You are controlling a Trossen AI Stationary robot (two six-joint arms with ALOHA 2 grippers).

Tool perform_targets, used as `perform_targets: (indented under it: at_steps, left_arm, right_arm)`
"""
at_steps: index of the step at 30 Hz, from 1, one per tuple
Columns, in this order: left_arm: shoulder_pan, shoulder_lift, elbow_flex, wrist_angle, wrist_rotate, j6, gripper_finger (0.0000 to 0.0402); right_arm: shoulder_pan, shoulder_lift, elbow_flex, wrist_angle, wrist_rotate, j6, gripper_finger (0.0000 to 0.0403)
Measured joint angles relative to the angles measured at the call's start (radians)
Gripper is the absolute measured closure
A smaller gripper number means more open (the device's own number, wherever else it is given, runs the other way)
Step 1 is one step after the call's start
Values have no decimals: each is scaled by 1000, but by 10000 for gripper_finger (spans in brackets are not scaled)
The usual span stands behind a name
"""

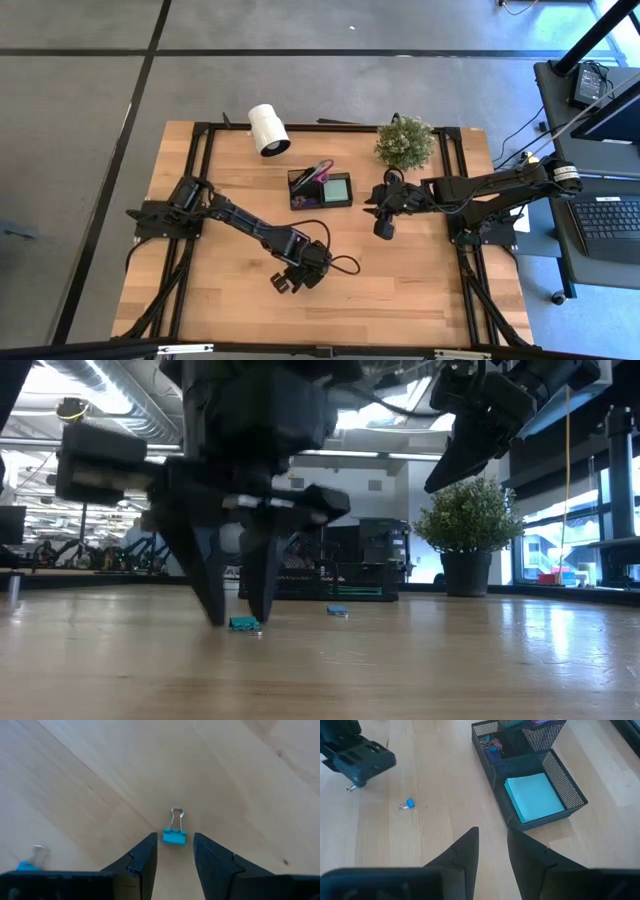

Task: Pick and place office supplies into organizer
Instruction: Put the blue binder clip into the black desk organizer

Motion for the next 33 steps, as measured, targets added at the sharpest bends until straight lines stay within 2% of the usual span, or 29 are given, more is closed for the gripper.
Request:
perform_targets:
  at_steps: [13,25,33]
  left_arm:
    - [-4,47,4,-3,6,-51,283]
    - [-3,49,2,2,-1,-52,337]
    - [9,37,0,1,15,-83,345]
  right_arm:
    - [0,0,0,-2,0,0,296]
    - [0,0,0,-2,0,0,296]
    - [0,0,0,-2,0,0,296]
